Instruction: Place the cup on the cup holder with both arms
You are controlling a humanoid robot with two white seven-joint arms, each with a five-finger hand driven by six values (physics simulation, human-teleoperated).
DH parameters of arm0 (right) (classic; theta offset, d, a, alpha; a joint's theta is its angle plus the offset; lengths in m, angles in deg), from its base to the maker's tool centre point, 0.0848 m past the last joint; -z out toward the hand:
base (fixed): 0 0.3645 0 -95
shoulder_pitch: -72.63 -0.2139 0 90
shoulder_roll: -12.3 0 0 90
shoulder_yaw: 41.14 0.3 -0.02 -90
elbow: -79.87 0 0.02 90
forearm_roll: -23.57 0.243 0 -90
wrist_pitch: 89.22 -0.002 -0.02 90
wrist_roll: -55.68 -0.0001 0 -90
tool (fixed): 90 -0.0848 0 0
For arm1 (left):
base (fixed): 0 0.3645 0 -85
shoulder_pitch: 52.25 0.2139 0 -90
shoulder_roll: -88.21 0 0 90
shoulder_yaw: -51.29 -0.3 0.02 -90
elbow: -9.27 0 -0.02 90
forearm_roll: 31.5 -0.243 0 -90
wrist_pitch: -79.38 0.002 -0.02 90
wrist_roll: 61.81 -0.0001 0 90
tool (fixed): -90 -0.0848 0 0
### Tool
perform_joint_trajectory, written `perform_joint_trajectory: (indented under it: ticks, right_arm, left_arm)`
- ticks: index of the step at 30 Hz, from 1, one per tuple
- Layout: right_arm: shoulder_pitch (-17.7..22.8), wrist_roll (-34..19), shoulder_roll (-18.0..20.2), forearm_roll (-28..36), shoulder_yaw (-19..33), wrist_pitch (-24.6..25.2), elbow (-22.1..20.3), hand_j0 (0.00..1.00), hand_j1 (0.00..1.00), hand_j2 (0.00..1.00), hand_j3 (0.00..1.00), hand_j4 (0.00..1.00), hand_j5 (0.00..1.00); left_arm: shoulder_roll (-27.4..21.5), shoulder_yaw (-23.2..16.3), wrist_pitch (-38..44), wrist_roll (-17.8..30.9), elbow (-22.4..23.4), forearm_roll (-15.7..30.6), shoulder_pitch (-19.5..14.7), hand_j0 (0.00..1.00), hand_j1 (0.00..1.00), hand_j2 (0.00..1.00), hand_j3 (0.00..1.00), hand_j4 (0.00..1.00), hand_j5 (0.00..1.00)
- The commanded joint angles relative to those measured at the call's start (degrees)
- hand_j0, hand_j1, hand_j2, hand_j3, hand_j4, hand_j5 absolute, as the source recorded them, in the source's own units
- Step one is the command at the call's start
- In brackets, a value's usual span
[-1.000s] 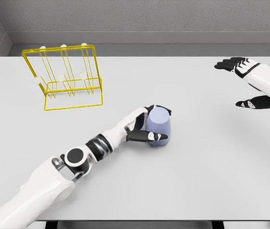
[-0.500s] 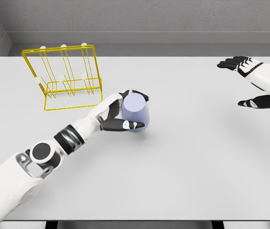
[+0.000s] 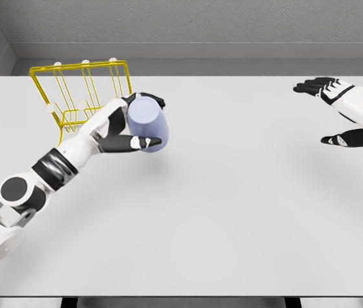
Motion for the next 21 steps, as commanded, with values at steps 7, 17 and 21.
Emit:
perform_joint_trajectory:
  ticks: [7, 17, 21]
  right_arm:
    - [0.1, 0.0, 0.0, 0.4, 0.0, 0.2, 0.0, 1.00, 1.00, 1.00, 1.00, 1.00, 1.00]
    - [0.1, 0.0, 0.0, 0.4, 0.0, 0.2, 0.0, 1.00, 1.00, 1.00, 1.00, 1.00, 1.00]
    - [0.1, 0.0, 0.0, 0.4, 0.0, 0.2, 0.1, 1.00, 1.00, 1.00, 1.00, 1.00, 1.00]
  left_arm:
    - [-2.0, 4.4, -0.1, 0.0, -0.1, 1.8, -0.2, 0.62, 0.62, 0.62, 0.62, 0.62, 0.62]
    - [-2.3, 7.2, 0.0, -0.1, 1.3, 2.8, -0.4, 0.62, 0.62, 0.62, 0.62, 0.62, 0.62]
    - [-2.3, 7.3, 0.0, -0.1, 3.8, 2.8, -1.3, 0.62, 0.62, 0.62, 0.62, 0.62, 0.62]
